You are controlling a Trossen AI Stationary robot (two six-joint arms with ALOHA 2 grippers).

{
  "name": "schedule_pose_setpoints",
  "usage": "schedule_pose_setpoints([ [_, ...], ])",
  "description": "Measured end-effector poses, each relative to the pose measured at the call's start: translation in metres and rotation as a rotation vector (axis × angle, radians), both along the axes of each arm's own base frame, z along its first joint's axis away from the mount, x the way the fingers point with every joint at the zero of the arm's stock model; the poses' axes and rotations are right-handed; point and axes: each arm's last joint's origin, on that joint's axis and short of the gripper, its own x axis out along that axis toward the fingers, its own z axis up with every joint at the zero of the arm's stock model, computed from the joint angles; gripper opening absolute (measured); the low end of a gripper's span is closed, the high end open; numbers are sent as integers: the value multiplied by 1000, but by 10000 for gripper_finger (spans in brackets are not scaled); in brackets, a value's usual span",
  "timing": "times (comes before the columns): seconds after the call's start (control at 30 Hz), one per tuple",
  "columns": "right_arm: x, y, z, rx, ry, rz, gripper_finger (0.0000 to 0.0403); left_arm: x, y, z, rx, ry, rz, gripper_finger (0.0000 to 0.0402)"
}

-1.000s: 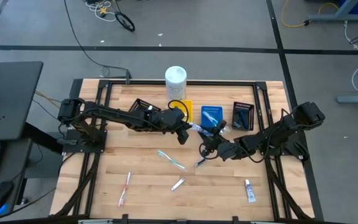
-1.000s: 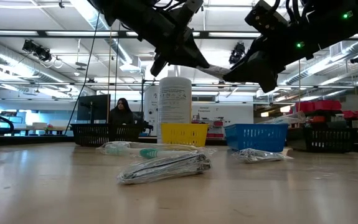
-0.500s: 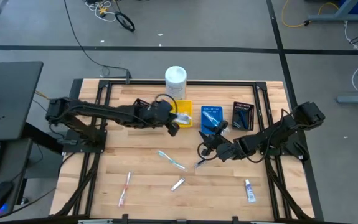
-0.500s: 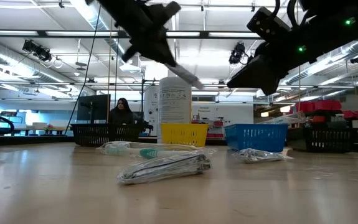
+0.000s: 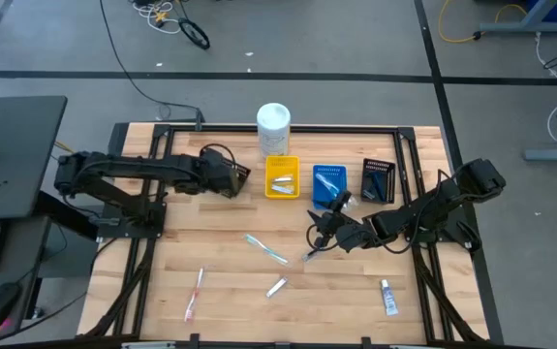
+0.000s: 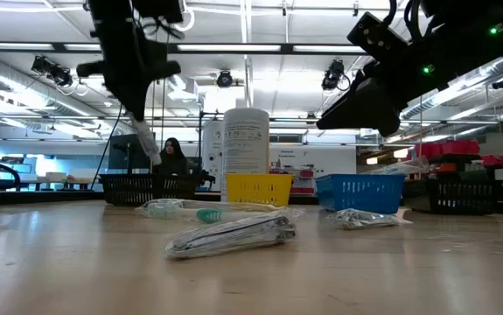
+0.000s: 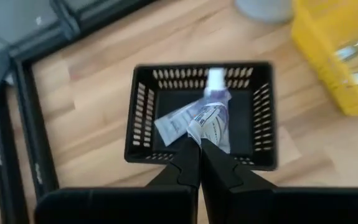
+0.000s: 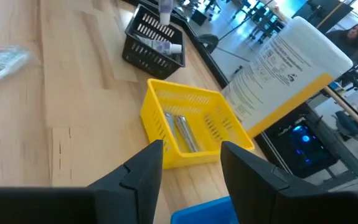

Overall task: Pick & Place Travel size toiletries
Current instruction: Put the white toothpaste into the left black bin

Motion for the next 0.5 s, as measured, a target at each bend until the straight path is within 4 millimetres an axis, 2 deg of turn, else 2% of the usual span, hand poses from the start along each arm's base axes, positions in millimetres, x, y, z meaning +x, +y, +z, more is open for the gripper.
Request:
schedule_pose_setpoints([
  [0.23,0,1,-1,15,7,24,172,-1,28,-32,-179,0,-122,5],
  [0.5,1,3,-2,69,34,118,172,-15,62,-49,-343,-31,-150,7],
])
